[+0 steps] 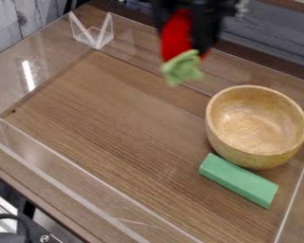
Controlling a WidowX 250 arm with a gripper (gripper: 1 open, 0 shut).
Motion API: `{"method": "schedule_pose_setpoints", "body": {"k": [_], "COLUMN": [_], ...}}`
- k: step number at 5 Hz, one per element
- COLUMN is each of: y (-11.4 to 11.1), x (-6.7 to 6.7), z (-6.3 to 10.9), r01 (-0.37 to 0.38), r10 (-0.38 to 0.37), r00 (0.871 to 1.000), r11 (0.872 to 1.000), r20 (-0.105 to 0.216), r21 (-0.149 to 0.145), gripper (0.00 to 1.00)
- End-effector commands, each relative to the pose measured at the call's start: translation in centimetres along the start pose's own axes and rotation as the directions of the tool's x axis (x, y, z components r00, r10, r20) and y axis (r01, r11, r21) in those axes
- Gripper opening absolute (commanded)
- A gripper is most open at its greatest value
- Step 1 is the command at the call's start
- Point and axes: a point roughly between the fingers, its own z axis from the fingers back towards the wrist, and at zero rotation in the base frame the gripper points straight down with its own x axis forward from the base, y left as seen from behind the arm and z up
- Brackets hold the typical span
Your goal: Move the red object to the left side of the table
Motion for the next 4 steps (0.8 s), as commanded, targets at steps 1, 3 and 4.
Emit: {"method": "schedule_pose_setpoints", "body": {"k": [1,3,4], "y": [1.4,3.9,5.0], "x": [-0.2,0.2,-0.2], "z": [-0.1,0.1,-0.7], "r01": [0.039,-0.054,-0.074], "r10": [-0.039,0.053,0.073], "r00": [0.999,0.998,0.997], "r11": [0.999,0.998,0.996], "r20": [0.021,0.021,0.018], "r21": [0.004,0.037,0.053], "gripper": [0.00,0.00,0.00]}}
